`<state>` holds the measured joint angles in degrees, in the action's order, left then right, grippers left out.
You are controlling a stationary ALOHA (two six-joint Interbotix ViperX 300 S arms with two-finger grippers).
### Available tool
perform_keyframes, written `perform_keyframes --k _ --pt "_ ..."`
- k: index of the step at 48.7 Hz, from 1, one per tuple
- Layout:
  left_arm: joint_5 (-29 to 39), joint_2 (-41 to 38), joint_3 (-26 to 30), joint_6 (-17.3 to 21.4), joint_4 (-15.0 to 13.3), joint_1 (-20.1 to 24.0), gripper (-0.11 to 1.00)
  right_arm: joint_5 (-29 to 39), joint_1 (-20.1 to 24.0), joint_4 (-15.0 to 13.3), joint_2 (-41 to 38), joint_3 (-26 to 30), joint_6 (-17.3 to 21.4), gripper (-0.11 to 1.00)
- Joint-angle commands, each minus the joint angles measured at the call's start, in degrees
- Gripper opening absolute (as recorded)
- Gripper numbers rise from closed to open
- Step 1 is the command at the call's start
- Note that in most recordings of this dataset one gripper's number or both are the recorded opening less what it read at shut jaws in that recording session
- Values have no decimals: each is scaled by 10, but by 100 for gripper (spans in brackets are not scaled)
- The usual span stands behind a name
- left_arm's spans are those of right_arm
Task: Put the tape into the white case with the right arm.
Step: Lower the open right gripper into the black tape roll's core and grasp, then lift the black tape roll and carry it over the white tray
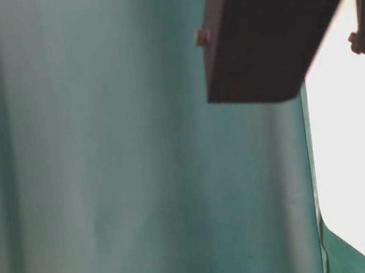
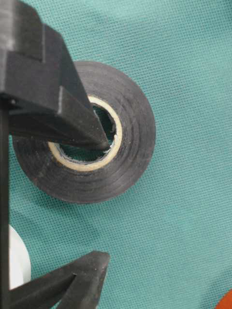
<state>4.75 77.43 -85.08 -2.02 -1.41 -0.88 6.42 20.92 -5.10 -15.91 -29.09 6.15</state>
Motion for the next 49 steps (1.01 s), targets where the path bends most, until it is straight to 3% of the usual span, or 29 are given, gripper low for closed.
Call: perform_keyframes --k 1,4,12,16,34,49 --pt "-4 -4 7 -1 -1 0 0 10 2 0 7 11 6 67" --pt "-5 -4 6 -2 -1 0 0 15 3 0 8 13 19 60" --pt "-5 -4 7 -2 -1 0 0 39 3 -1 8 19 45 18" --pt "-5 -4 7 -2 -1 0 0 48 3 0 8 23 44 7" --pt "-5 -4 7 -2 -1 0 0 60 6 -1 13 32 44 2" --pt "-5 -4 7 -2 -1 0 0 92 6 -1 71 32 45 0"
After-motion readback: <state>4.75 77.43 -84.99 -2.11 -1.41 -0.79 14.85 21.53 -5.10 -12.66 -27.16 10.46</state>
